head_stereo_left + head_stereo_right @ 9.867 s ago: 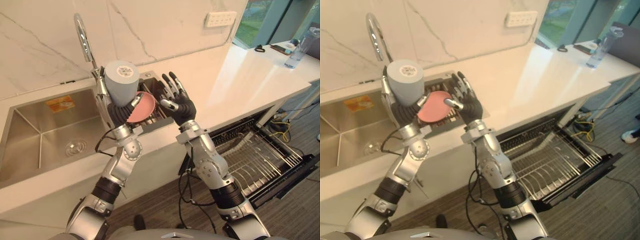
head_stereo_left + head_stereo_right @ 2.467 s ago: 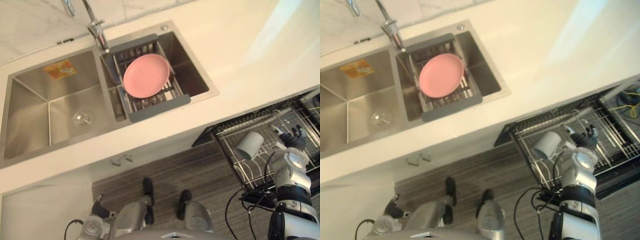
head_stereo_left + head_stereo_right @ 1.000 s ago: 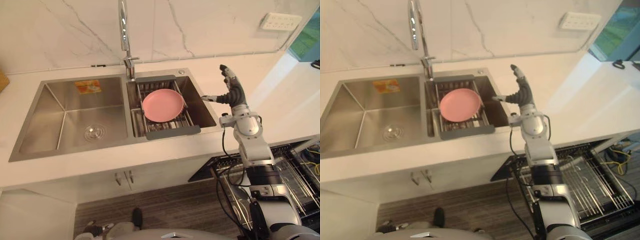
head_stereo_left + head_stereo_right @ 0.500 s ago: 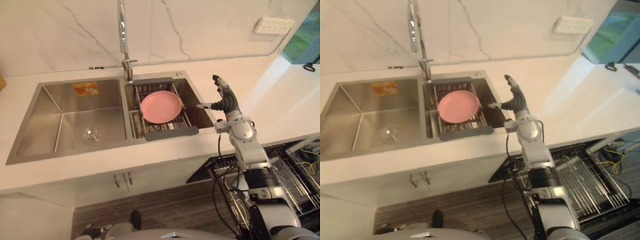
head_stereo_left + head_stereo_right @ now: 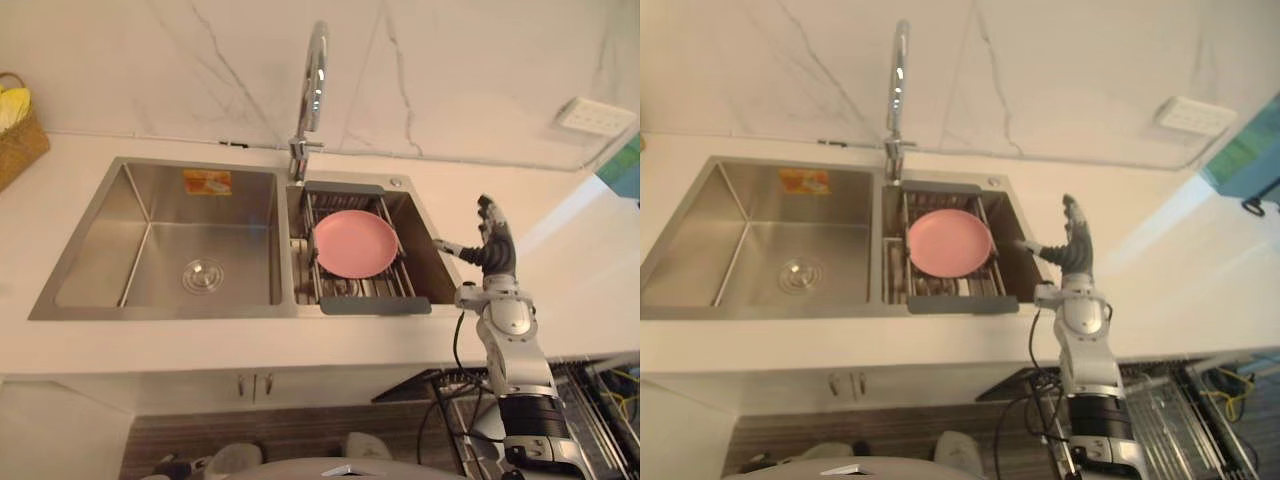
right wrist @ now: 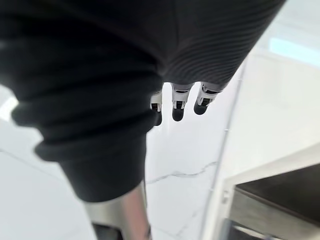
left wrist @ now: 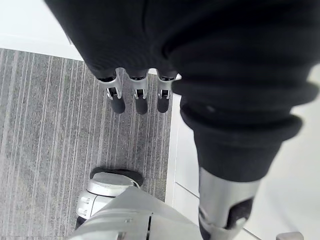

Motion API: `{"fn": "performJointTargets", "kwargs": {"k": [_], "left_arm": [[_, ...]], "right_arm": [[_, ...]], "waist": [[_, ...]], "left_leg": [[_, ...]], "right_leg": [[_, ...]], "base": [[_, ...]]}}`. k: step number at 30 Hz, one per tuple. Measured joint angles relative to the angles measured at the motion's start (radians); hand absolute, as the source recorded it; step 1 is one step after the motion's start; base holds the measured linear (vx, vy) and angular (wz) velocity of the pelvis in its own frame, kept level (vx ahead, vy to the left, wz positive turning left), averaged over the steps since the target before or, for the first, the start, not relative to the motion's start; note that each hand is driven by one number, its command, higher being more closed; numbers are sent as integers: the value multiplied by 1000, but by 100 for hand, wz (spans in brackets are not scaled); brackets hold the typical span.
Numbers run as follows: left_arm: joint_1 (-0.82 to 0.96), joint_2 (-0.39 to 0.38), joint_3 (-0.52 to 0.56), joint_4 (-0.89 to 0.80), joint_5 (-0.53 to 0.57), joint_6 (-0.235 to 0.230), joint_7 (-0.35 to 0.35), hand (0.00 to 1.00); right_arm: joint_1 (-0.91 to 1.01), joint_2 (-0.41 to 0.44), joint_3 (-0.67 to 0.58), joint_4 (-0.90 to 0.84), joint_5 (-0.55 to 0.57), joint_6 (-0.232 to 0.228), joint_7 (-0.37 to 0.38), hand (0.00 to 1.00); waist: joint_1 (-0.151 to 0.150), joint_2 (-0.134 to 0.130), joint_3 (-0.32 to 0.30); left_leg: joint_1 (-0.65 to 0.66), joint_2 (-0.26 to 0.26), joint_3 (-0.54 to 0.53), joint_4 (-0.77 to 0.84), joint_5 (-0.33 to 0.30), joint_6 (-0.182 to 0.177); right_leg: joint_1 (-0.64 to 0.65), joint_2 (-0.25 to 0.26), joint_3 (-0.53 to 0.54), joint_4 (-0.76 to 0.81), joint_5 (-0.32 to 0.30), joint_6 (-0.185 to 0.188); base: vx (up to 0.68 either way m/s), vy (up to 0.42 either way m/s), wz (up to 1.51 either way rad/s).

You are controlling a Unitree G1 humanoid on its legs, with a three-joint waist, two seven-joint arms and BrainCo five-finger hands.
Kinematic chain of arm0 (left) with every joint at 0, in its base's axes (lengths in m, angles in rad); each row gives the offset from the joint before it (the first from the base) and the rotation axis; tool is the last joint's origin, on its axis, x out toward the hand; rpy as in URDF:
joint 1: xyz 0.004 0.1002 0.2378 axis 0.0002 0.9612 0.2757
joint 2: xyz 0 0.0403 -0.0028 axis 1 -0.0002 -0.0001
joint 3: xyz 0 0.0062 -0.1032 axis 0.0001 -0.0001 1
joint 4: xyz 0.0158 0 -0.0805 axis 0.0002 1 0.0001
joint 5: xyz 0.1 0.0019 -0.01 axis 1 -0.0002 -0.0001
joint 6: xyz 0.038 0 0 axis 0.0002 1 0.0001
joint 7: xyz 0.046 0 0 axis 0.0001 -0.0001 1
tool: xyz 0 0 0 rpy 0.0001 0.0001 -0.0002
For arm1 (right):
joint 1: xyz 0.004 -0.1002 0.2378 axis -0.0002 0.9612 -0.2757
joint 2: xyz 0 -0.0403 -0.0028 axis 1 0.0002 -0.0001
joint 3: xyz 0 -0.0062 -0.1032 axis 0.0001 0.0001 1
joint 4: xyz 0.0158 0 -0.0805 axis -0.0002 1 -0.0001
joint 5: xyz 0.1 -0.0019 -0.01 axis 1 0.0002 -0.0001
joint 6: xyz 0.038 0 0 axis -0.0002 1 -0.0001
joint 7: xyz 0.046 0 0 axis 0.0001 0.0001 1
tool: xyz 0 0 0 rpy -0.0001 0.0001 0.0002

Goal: Walk over to the sink, pick up the cup, carry it to the dishwasher, place the cup inside the dishwasher, then close the dishwasher door

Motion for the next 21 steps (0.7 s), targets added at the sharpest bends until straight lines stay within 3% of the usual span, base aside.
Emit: {"fn": "performJointTargets", "kwargs": {"k": [2,3,4,10,16,17,21], "left_arm": [[6,2,5,0,3,2,7,0],[7,5,12,-1,-4,7,12,0],[6,-5,27,2,-6,11,12,0],[-14,-45,39,-2,21,9,26,0],[-9,-46,37,-3,34,-6,32,0],[-9,-46,-2,4,54,-13,31,0],[-9,-46,-2,4,54,-13,31,0]], "right_arm": [[1,4,0,-15,0,-22,-5,0],[4,11,0,-22,0,-32,-23,0],[5,11,0,-23,-1,-35,-37,0],[10,9,-40,-3,-40,-11,-70,0],[13,4,-49,-4,-40,-11,-76,0],[68,3,-86,-49,-78,-33,-14,0],[68,3,-85,-49,-78,-33,-14,0]], "waist": [[2,-11,-8],[4,-28,-19],[12,-20,-19],[-13,44,-5],[-18,40,-6],[-50,71,-15],[-49,71,-16]], "left_leg": [[-10,-3,1,44,-32,-2],[-30,-16,6,84,-65,-9],[-55,-5,12,132,-100,-22],[-34,56,50,148,-136,-58],[-5,54,96,115,-134,-60],[-24,51,116,113,-121,-49],[-25,50,114,113,-120,-48]], "right_leg": [[12,12,1,-74,80,-5],[23,9,3,-117,146,-10],[37,20,0,-158,126,25],[77,65,-21,-206,131,20],[90,64,7,-217,131,22],[80,63,24,-243,160,31],[80,62,22,-243,160,31]], "base": [[89,-129,7],[187,-177,-15],[216,-192,-14],[146,-91,-3],[-4,14,-15],[0,0,0],[-1,0,1]]}}
